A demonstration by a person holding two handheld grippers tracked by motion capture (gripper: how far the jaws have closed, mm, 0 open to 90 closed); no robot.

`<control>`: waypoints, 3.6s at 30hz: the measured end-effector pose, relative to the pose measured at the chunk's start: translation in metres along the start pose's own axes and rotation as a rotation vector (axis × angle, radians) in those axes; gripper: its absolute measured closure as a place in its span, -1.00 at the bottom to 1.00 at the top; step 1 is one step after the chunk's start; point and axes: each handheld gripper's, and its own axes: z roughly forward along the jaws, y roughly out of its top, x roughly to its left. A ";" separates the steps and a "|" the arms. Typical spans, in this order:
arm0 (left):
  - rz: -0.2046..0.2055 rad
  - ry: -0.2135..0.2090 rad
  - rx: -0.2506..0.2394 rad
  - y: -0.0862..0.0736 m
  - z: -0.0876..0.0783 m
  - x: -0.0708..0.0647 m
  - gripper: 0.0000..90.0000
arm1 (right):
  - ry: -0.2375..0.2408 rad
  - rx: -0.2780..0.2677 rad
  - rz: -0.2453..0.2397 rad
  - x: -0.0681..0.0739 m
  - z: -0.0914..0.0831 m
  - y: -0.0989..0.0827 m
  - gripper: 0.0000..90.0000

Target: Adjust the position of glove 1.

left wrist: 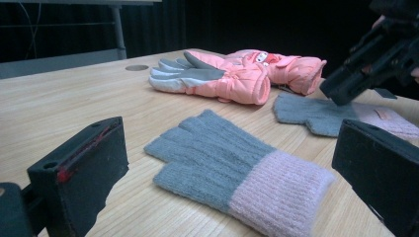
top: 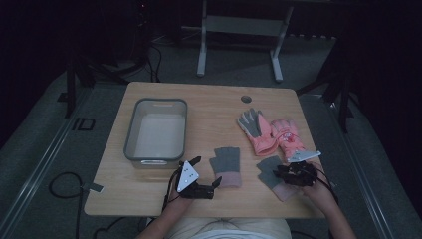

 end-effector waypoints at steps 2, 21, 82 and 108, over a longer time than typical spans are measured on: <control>0.001 0.000 0.001 0.000 0.000 0.000 -1.00 | -0.003 0.009 -0.007 -0.001 0.004 -0.005 0.50; 0.003 -0.001 0.000 0.000 0.000 0.000 -1.00 | -0.054 -0.003 0.132 0.022 -0.009 0.003 0.91; 0.000 0.014 -0.005 0.000 -0.002 0.002 -1.00 | -0.146 -0.034 0.153 0.046 -0.013 -0.005 0.32; -0.014 0.014 0.001 0.000 -0.001 0.003 -1.00 | -0.198 -0.024 0.252 0.053 -0.015 0.002 0.91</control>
